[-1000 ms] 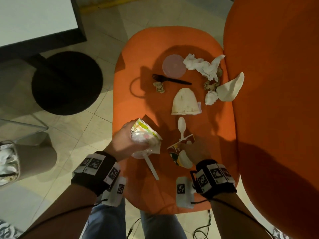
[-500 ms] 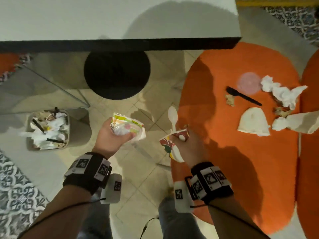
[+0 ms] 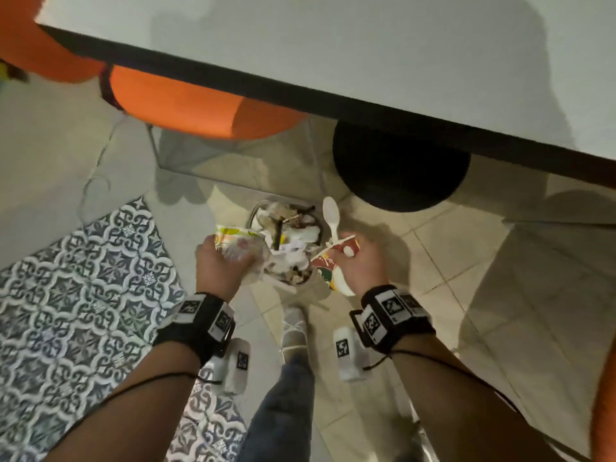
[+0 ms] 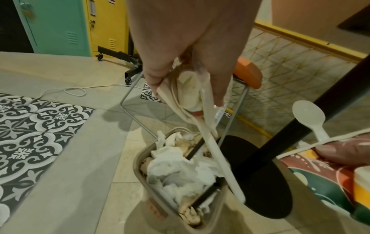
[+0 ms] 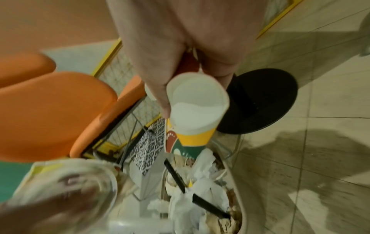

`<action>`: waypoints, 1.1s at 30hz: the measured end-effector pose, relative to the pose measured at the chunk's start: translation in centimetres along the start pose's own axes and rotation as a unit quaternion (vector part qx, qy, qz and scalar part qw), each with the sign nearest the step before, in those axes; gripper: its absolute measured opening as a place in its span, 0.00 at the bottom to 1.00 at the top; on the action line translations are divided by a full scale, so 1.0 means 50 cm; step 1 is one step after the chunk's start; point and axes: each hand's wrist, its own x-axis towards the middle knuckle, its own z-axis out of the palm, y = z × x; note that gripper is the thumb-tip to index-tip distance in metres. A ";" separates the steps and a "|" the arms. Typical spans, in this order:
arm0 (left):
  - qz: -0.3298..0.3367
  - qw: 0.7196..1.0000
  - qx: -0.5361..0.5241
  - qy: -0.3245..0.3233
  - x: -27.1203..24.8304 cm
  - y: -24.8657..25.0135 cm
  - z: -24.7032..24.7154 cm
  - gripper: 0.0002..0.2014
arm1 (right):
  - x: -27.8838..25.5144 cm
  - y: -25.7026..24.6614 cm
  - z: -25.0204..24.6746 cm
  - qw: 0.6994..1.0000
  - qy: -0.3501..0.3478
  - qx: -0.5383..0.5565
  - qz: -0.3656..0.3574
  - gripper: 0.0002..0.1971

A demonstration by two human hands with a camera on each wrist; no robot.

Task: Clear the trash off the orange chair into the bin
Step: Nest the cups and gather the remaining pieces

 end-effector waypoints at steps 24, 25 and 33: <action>0.203 0.971 0.082 -0.101 0.181 -0.241 0.261 0.28 | 0.303 0.171 0.314 0.874 -0.064 -0.464 -0.133 0.25; 0.195 0.972 0.071 -0.105 0.187 -0.243 0.267 0.28 | 0.308 0.171 0.316 0.867 -0.073 -0.476 -0.130 0.26; 0.108 0.981 0.071 -0.145 0.246 -0.249 0.283 0.27 | 0.306 0.145 0.315 0.844 -0.149 -0.504 -0.108 0.40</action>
